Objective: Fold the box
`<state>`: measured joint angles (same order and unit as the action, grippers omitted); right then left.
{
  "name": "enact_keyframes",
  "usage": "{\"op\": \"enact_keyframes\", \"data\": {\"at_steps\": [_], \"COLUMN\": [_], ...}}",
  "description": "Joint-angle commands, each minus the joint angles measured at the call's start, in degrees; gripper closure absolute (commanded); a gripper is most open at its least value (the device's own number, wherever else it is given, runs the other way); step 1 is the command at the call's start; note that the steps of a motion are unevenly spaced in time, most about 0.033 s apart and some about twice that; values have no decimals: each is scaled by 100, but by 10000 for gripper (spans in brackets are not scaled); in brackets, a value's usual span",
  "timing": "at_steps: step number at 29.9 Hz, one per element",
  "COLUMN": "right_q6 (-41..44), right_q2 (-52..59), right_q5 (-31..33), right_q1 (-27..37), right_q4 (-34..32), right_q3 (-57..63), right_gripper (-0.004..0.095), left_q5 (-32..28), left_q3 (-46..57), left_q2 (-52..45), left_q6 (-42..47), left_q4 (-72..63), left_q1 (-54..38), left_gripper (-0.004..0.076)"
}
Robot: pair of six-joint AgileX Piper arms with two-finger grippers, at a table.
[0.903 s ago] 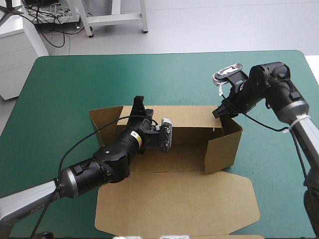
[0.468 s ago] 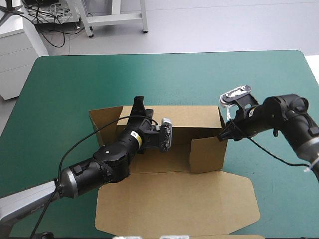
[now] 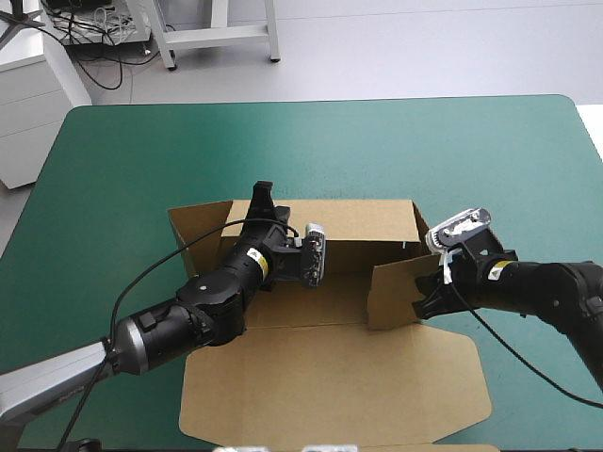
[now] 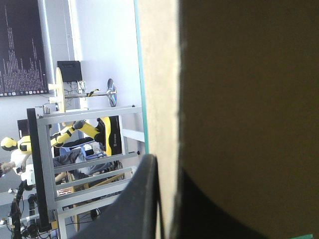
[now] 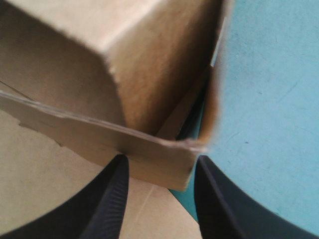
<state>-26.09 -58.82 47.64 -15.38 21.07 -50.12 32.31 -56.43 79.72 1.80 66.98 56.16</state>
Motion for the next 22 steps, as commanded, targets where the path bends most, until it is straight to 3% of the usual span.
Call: {"op": "enact_keyframes", "data": {"at_steps": [1, 8, 22], "right_q6": [-301, -301, -211], "right_q2": [300, 253, 180], "right_q5": [-729, -1395, -1741], "right_q1": [26, 13, 13], "right_q4": [499, 657, 861], "right_q3": [156, 483, 509], "right_gripper": [519, 519, 518], "left_q5": [-113, -179, -450], "left_q3": [-58, -58, -58], "left_q2": [-106, -106, -106], "left_q6": [58, 58, 58], "left_q4": [-283, -283, -283], "left_q1": [38, 38, 38], "left_gripper": [734, 734, 734]}}
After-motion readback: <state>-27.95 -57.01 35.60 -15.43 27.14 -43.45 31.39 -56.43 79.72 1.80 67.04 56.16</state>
